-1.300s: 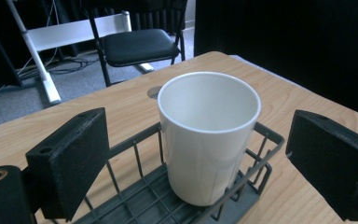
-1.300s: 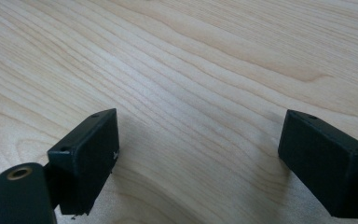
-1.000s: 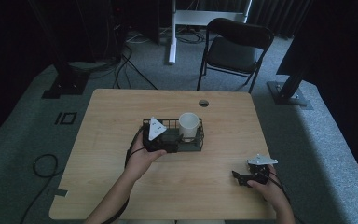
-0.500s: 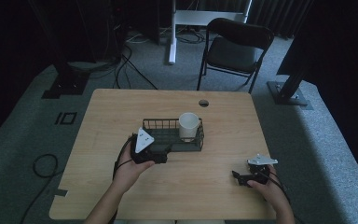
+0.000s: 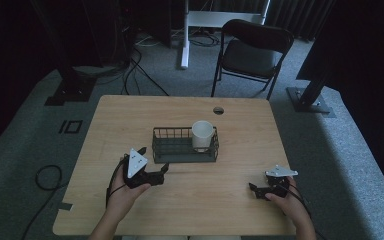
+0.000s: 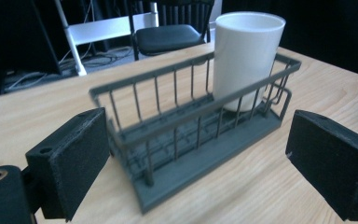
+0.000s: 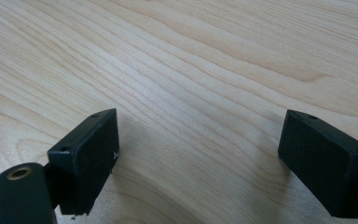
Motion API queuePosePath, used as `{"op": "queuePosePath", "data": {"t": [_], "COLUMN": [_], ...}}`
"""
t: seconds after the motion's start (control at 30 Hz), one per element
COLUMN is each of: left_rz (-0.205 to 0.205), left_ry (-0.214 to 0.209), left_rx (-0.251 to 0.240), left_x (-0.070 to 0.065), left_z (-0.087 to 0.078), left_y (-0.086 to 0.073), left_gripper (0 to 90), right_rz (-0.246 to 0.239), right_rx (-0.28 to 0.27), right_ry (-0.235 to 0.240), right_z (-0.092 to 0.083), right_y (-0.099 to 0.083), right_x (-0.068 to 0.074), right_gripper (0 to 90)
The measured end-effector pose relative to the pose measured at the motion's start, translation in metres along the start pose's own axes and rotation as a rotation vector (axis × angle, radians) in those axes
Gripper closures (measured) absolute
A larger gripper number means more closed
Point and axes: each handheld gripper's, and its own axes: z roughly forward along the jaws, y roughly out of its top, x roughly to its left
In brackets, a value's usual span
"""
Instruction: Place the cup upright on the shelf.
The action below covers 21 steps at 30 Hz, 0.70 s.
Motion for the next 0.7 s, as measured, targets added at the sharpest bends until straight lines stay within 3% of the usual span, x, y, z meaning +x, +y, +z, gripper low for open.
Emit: {"op": "queuePosePath", "data": {"t": [0.37, 0.53, 0.63, 0.7], "left_rz": [-0.081, -0.096, -0.099, -0.133], "left_ry": [0.053, 0.071, 0.101, 0.138], "left_rx": [0.052, 0.095, 0.116, 0.127], "left_x": [0.021, 0.027, 0.031, 0.036], "left_z": [-0.011, -0.013, -0.015, -0.017], "left_y": [-0.036, -0.049, -0.054, -0.058], "left_gripper": [6.6, 6.6, 6.6, 6.6], "right_rz": [-0.003, -0.003, -0.004, -0.003], "right_rx": [-0.001, -0.001, -0.001, -0.001], "right_ry": [0.0, 0.0, -0.001, -0.001], "right_z": [0.0, 0.0, 0.0, 0.0], "right_y": [0.0, 0.0, 0.0, 0.0], "right_x": [0.0, 0.0, 0.0, 0.0], "right_gripper": [12.0, 12.0, 12.0, 12.0]}}
